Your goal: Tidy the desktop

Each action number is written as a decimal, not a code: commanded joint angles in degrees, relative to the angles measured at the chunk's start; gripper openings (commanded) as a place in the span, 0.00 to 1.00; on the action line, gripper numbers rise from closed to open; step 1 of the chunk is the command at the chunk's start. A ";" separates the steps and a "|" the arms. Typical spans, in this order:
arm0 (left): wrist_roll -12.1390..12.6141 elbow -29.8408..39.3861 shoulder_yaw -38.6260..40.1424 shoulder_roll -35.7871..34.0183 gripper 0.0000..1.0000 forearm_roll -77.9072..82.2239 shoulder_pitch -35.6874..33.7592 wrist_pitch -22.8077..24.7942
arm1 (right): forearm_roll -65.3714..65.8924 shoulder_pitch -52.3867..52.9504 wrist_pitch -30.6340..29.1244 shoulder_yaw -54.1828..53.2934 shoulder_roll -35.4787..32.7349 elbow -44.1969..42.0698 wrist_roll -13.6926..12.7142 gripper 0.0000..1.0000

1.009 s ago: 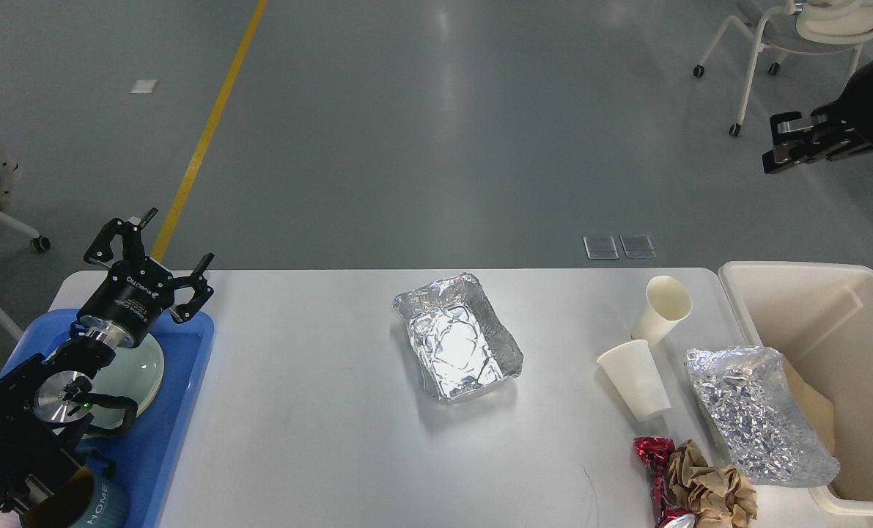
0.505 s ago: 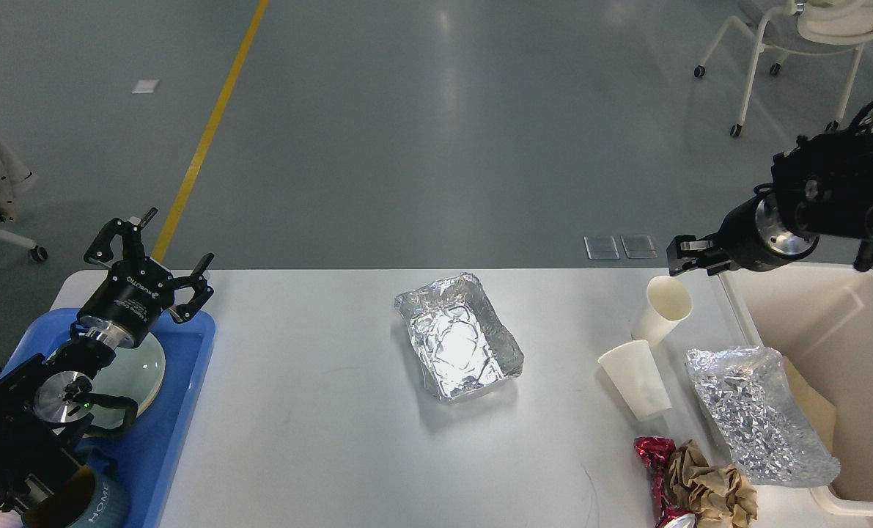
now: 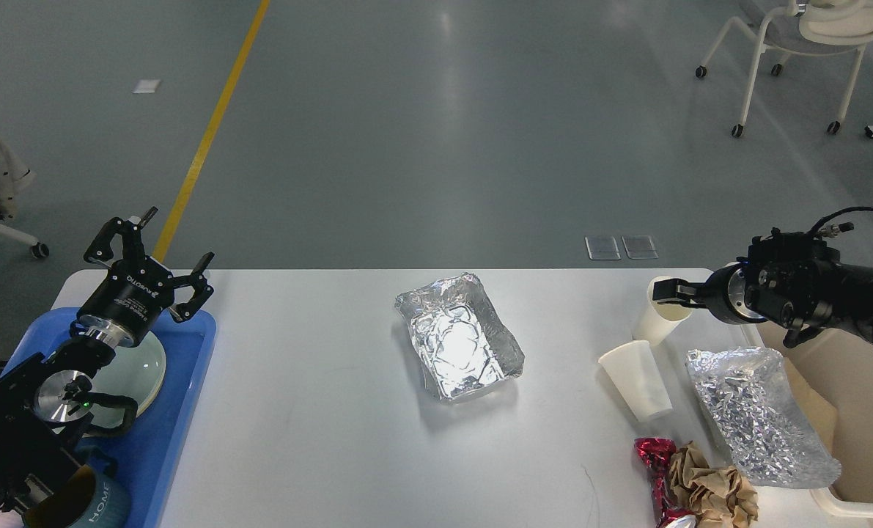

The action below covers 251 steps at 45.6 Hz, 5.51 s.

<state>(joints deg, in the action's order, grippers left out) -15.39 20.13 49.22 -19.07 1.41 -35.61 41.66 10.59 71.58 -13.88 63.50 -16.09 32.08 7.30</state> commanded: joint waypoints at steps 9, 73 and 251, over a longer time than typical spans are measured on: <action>0.01 0.00 0.00 0.00 1.00 0.00 0.01 0.00 | -0.13 -3.29 2.81 -0.31 0.71 -0.26 -0.88 0.52; 0.01 0.00 0.00 0.00 1.00 0.00 0.10 0.00 | 14.11 73.80 -38.06 5.14 -18.62 47.64 1.49 0.00; 0.01 0.00 0.00 0.00 1.00 0.00 0.01 0.00 | 8.83 -6.80 21.00 0.48 5.28 14.95 4.31 0.42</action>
<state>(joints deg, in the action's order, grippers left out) -15.38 20.13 49.22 -19.07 1.40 -35.57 41.66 19.25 66.16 5.78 64.00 -11.65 48.37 11.55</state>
